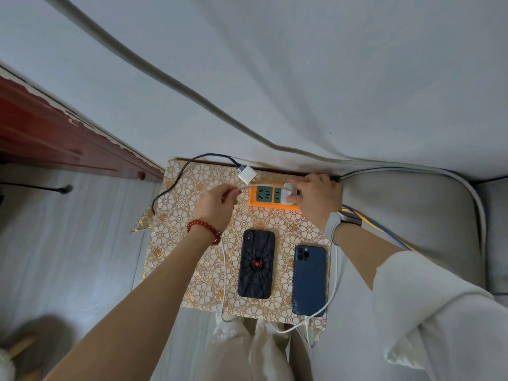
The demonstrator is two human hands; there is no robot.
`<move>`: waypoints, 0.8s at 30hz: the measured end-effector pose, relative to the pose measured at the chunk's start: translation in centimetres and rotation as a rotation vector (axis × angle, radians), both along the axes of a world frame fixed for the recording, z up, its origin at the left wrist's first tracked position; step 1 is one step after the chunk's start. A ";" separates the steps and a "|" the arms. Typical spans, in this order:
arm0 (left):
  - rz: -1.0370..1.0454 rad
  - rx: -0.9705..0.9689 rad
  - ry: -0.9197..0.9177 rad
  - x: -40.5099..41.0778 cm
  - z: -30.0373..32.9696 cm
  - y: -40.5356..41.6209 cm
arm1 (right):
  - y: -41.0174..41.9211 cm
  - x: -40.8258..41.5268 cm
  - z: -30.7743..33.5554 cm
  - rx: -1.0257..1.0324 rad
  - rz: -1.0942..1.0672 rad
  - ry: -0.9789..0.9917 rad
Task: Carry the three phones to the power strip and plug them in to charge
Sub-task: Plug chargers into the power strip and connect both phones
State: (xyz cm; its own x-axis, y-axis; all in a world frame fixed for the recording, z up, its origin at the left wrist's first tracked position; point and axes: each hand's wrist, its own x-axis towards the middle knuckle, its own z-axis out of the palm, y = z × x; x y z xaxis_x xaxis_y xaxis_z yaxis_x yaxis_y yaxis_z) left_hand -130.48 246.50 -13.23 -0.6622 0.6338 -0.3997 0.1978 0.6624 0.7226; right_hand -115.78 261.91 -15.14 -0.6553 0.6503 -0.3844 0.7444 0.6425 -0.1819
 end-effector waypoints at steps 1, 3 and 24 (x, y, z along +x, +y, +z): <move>-0.006 -0.016 -0.020 0.3 -0.1 -0.6 | -0.6 0.1 0.2 0.040 0.007 0.021; -0.028 -0.031 -0.089 1.0 -0.5 -2.0 | -2.3 0.7 0.8 0.106 0.015 0.122; 0.409 0.326 -1.000 0.9 4.8 -8.9 | -25.5 8.0 3.8 -0.937 -0.530 0.224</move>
